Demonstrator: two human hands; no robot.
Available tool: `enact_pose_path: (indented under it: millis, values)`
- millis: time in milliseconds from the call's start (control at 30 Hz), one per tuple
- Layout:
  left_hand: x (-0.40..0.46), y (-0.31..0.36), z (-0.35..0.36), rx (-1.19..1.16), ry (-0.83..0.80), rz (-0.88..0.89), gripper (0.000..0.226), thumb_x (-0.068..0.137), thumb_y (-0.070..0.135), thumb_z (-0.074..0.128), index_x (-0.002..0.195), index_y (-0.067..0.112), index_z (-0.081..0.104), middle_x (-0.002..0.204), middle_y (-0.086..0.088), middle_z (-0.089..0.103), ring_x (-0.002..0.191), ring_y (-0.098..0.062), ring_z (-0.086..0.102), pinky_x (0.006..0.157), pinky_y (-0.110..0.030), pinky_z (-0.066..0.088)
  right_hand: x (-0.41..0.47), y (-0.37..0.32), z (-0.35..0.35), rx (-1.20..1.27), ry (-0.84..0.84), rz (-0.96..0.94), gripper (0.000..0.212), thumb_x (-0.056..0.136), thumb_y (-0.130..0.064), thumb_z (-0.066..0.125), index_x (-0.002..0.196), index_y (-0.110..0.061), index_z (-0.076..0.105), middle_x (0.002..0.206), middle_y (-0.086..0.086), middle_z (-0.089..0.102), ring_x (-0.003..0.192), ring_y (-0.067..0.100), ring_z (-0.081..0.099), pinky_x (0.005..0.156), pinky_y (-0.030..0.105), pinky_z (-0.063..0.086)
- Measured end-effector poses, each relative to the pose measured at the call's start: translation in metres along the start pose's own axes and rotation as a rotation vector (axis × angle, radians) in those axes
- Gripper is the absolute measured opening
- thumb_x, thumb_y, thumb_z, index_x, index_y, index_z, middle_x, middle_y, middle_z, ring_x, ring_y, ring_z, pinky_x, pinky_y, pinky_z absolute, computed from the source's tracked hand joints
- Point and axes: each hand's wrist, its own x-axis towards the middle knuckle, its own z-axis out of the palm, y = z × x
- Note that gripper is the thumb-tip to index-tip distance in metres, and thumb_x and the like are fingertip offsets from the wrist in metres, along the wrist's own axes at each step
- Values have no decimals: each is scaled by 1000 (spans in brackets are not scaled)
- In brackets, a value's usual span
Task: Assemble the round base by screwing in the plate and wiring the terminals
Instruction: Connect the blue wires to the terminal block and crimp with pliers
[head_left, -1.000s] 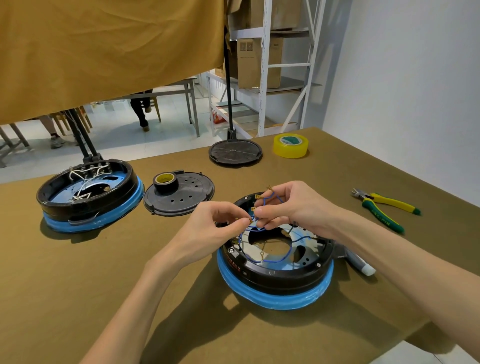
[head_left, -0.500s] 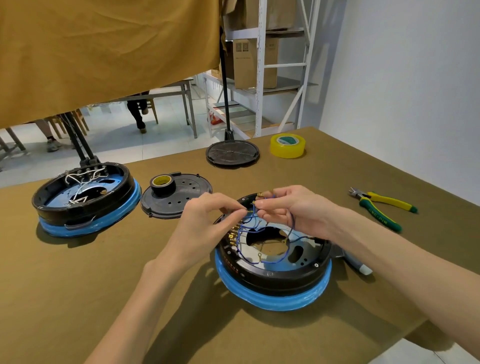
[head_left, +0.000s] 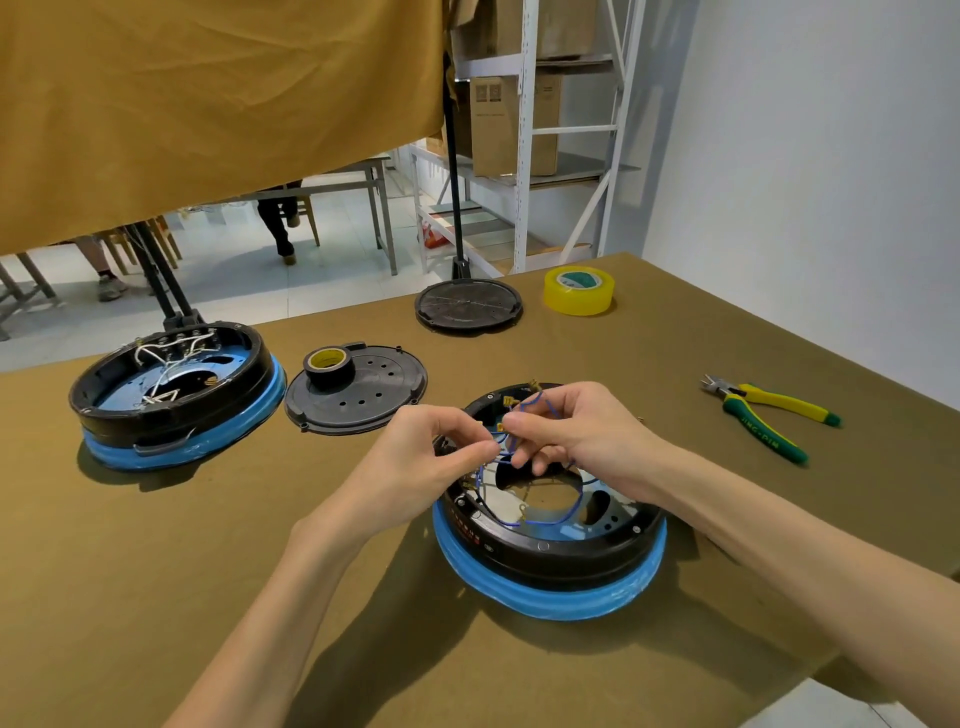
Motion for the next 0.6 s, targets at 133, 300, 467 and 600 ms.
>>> enact_pose_path:
  millis: [133,300,467,600]
  values:
    - [1,-1,-4,-3,-94,12,6,93,30,75,88,33,78,83,13,76,83,-7,71,75,-17,54,3,-1,2,-45,-84,61,9,93,-15,75,86,-14,80,79,16,74,67,18,71,62,21,57]
    - [1,-7,-6,-2,-83,-25,10,93,33,74,85,35,78,82,14,76,80,-3,69,73,-12,51,5,4,5,-42,-70,41,10,95,-17,73,88,-12,79,80,15,74,69,18,71,62,21,57]
    - [4,-8,-4,-42,-50,-43,12,96,32,71,89,32,79,84,14,77,82,-1,70,72,-9,50,5,6,1,28,2,-2,9,96,-11,71,94,-3,75,76,13,72,68,18,71,62,23,58]
    - [4,-8,0,-44,-79,-42,11,95,34,72,87,34,79,82,12,77,79,-4,71,70,-13,52,6,4,5,9,-21,66,14,96,-13,70,100,0,72,80,14,73,69,19,72,62,23,58]
